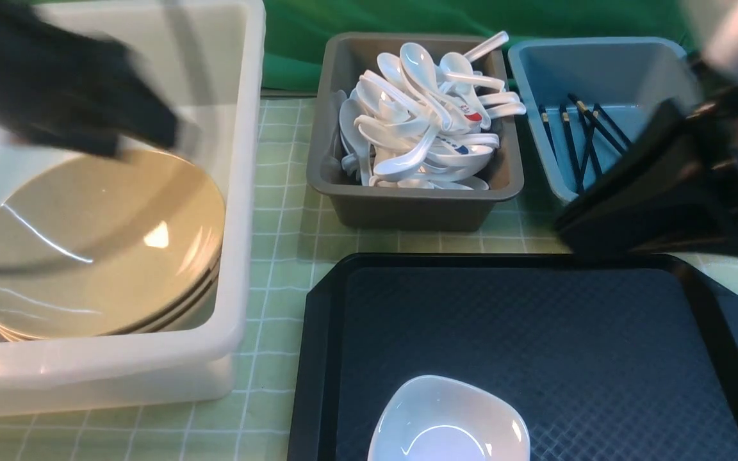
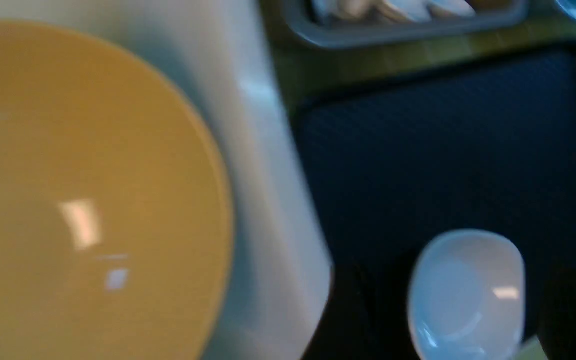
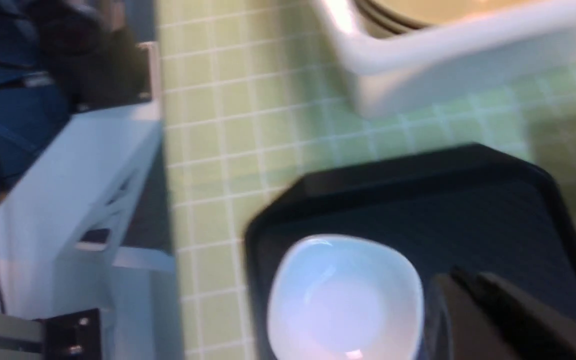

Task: On green table put chopsticks spoon bowls plates into blue grey white boxes.
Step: 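Grasp the small white bowl on the black tray by its rim with the left gripper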

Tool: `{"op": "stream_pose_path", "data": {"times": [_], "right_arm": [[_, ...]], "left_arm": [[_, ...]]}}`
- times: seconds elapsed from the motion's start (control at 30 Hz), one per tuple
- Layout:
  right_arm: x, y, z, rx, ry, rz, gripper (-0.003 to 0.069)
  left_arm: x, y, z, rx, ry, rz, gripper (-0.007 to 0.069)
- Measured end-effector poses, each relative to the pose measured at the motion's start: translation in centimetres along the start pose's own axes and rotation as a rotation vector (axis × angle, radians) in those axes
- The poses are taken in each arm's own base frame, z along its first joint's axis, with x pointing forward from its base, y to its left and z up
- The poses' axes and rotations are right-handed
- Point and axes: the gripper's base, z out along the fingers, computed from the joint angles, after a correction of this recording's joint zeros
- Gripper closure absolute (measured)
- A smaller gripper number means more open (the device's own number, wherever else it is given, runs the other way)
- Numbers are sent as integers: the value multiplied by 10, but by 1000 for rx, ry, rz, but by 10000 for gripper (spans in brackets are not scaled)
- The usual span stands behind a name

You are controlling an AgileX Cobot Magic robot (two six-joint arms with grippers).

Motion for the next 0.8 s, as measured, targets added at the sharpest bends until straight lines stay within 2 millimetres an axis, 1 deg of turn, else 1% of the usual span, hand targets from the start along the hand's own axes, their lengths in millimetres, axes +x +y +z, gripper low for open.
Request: {"op": "stream_pose_path", "data": {"times": [0.03,0.07,0.1,0.13,0.17,0.2,0.23,0.27,0.3,0.37,0.43,0.47,0.53,0.63,0.67,0.77,0.8], "right_arm": [[4,1,-3,13,1,8,612],[9,4,-6,26,0,17,610],[11,7,-8,33,-3,19,610],[16,10,-9,38,-3,27,608],[19,13,-10,41,-5,31,606],[19,14,-11,42,-7,31,605],[22,17,-11,43,-7,34,603],[23,19,-12,45,-8,35,602],[24,21,-14,49,-12,32,601],[24,24,-17,53,-19,28,601],[24,25,-18,55,-22,25,601],[24,26,-18,56,-24,23,601],[24,27,-20,57,-25,20,599],[24,28,-20,57,-26,18,596],[24,28,-20,57,-26,18,595],[24,28,-20,57,-26,18,592],[24,27,-20,59,-28,18,591]], "left_arm": [[1,-10,15,37,42,26,187],[3,-26,38,79,100,74,187],[3,-31,52,92,132,88,187],[5,-45,76,119,187,125,187],[6,-52,94,132,228,145,187],[6,-51,97,131,232,142,187],[8,-59,121,144,283,162,187],[9,-63,134,147,304,170,187],[12,-67,156,150,342,172,187],[17,-68,179,147,391,162,187],[20,-65,195,140,427,140,187],[23,-62,207,136,455,120,187],[28,-56,224,130,499,94,187],[37,-49,246,131,564,65,196],[39,-48,250,137,580,61,202],[44,-47,257,157,625,45,279],[45,-47,258,160,630,47,322]]}}
